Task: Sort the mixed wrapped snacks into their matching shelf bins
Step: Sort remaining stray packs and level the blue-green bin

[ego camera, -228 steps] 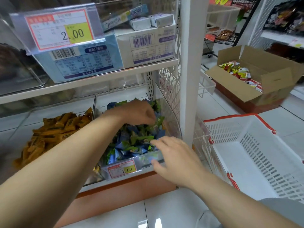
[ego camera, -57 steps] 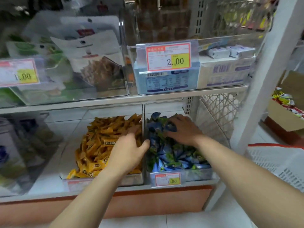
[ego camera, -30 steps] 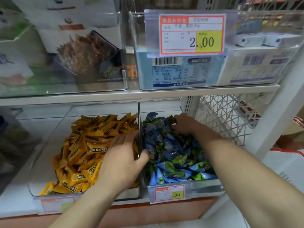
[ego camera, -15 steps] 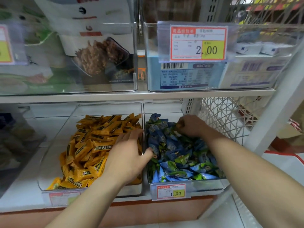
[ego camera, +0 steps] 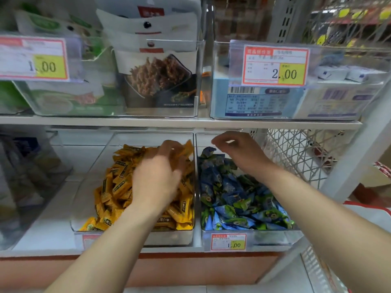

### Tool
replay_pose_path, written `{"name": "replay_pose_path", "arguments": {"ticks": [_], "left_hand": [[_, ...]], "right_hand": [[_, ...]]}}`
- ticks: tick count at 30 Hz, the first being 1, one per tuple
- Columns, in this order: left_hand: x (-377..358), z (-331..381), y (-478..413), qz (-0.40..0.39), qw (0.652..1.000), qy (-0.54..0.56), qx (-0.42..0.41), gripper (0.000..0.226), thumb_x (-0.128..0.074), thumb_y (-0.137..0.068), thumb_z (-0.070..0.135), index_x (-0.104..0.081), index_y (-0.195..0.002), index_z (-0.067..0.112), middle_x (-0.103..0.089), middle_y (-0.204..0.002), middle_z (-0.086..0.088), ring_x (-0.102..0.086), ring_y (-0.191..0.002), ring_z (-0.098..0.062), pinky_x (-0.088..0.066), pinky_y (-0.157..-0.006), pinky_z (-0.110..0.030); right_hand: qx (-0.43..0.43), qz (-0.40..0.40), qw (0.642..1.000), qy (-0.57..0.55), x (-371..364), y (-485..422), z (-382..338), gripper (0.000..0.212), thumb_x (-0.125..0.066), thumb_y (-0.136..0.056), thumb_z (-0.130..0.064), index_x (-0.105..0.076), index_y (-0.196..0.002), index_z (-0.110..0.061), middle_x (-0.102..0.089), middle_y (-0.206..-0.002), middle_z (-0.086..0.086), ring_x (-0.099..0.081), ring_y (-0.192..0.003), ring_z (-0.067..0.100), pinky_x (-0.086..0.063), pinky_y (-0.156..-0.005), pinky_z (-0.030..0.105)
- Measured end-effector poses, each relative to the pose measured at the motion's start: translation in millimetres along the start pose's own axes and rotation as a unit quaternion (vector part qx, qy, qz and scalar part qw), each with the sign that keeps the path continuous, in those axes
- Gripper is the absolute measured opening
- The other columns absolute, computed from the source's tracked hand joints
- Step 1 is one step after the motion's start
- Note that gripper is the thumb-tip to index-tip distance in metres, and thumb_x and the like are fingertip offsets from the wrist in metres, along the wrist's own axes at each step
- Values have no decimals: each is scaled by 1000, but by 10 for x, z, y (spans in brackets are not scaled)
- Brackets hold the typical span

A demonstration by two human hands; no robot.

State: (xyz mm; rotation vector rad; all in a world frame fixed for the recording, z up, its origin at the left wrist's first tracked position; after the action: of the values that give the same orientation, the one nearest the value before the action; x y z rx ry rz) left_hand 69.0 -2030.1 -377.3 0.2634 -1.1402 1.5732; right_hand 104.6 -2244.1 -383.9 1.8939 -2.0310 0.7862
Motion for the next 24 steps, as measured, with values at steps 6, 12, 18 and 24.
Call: {"name": "replay_pose_path", "arguments": {"ticks": [6, 12, 18, 24], "left_hand": [[-116, 80, 11, -34, 998, -44, -39, 38, -58, -89, 46, -58, -123, 30, -61, -114, 3, -56, -106, -22, -48, -77, -33], [-636, -26, 186, -190, 981, -32, -14, 52, -57, -84, 60, -45, -131, 39, -56, -126, 9, -45, -118, -16, -48, -82, -32], [-633, -57, 166, -174, 984, -8, -20, 50, -57, -79, 60, -43, -124, 45, -59, -122, 16, -49, -116, -13, -50, -80, -32], [-646, -63, 172, -165, 986, -17, -16, 54, -59, -81, 59, -46, -130, 40, -59, -123, 15, -48, -116, -13, -44, -77, -28]], "right_hand": [[35, -146, 956, 250, -571, -455, 432, 39, -66, -90, -33, -60, -128, -28, -50, -142, -3, -46, -130, 16, -36, -105, 30], [-74, -313, 861, 394, -758, -397, 1005, 82, -55, -82, -75, -26, -152, -44, -25, -156, -2, -30, -138, 33, -31, -112, 48], [-128, -293, 848, 422, -78, -118, 1184, 57, -53, -93, -57, -51, -141, -27, -46, -141, 1, -51, -122, 24, -44, -101, 38], [-85, -181, 783, 588, 325, -170, 822, 33, -59, -83, -57, -69, -96, -29, -66, -97, -4, -61, -86, 19, -46, -69, 32]]}}
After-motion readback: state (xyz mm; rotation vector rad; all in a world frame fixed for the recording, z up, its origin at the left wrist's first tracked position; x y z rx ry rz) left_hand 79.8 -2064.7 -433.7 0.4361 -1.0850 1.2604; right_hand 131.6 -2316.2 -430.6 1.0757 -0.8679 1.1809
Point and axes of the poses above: each hand's wrist, its own y-axis away from the middle knuckle, its own x-axis out of the back of the hand, z = x × y, the point moved 9 cm from there along -y, towards the middle knuckle
